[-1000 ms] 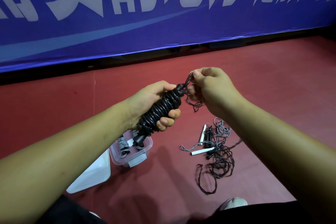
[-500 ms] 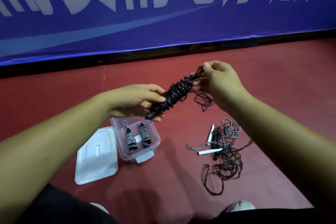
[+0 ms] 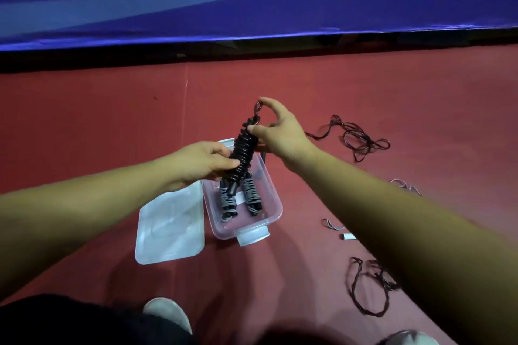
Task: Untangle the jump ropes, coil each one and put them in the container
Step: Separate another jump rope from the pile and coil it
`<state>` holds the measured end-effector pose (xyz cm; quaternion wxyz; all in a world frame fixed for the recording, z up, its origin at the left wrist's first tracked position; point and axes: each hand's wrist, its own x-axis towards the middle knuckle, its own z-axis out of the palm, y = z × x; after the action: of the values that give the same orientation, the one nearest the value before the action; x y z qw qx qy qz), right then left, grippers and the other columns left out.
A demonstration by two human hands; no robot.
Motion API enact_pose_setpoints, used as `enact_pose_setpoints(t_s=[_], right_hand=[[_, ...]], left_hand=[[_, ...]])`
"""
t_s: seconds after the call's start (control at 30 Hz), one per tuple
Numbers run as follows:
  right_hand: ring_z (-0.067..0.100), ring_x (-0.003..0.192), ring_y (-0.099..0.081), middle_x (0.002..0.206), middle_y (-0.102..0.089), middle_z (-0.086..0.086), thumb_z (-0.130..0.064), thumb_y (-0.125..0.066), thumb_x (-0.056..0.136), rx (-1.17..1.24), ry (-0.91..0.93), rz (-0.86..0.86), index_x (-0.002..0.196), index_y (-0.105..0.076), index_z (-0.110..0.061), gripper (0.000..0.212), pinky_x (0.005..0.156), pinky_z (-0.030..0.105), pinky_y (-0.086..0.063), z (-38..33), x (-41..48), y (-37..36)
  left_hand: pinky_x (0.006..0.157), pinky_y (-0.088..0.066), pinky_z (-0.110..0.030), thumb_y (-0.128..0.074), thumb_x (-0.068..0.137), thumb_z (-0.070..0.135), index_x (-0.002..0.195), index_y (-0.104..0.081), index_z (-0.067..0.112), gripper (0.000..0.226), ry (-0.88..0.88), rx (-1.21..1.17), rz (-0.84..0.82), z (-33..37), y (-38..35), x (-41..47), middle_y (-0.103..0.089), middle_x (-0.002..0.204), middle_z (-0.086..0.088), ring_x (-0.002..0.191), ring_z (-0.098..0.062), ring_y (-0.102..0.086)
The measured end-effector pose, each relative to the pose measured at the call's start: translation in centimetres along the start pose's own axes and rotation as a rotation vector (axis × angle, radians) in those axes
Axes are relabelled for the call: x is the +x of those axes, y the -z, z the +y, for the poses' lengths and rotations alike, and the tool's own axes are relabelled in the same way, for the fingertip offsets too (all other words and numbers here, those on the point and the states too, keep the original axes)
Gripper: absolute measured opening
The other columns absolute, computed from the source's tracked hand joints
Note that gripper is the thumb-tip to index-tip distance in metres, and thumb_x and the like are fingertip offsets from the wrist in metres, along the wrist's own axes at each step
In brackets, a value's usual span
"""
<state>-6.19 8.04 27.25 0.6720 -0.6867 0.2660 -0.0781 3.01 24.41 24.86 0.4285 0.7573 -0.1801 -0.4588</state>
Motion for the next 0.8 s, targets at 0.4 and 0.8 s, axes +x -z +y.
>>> enact_pose_setpoints(t_s=[0.4, 0.8], right_hand=[[0.028, 0.104, -0.063, 0.11, -0.071, 0.009, -0.02, -0.066, 0.091, -0.725, -0.018, -0.209, 0.117, -0.061, -0.01, 0.028, 0.088, 0.031, -0.047, 16.4, 10.3, -5.4], [0.034, 0.116, -0.058, 0.13, -0.056, 0.02, -0.012, -0.057, 0.093, -1.02, -0.087, -0.387, 0.126, -0.054, -0.002, 0.035, 0.094, 0.034, -0.045, 23.0, 14.2, -6.6]], left_hand=[[0.068, -0.052, -0.03, -0.084, 0.069, 0.012, 0.123, -0.046, 0.014, 0.066, 0.021, 0.229, -0.038, -14.2, -1.2, 10.8, -0.067, 0.087, -0.004, 0.076, -0.013, -0.067], [0.072, -0.056, -0.037, -0.066, 0.083, 0.008, 0.107, -0.058, 0.002, 0.026, 0.243, 0.676, 0.114, -15.4, -4.6, 16.5, -0.066, 0.1, -0.015, 0.09, -0.03, -0.066]])
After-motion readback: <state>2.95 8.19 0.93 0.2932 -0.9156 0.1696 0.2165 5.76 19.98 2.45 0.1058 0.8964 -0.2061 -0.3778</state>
